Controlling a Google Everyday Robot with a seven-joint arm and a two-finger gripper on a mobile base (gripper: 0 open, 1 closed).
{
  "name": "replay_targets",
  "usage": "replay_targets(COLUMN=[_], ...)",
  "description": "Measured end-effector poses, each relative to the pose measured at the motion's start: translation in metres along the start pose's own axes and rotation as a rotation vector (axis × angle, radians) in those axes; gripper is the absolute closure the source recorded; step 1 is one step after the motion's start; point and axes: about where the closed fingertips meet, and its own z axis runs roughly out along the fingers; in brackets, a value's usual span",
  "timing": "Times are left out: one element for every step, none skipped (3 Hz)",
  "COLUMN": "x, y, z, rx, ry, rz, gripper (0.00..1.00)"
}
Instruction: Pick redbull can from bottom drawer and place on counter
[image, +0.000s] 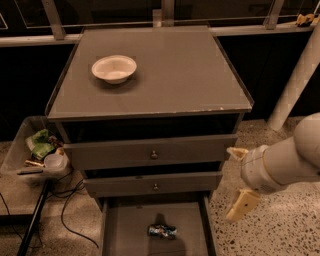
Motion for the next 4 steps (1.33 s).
replay_targets(x=[0.028,0.045,0.049,0.051], y=[0.009,0.013,0.029,0.051], z=[0.073,0.119,0.157,0.189], rx=[-0.062,-0.089,-0.108,-0.119], ry=[-0.039,-0.087,-0.120,-0.119], rz=[0.001,-0.003,-0.027,-0.052], gripper=[0.00,0.00,0.00,0.00])
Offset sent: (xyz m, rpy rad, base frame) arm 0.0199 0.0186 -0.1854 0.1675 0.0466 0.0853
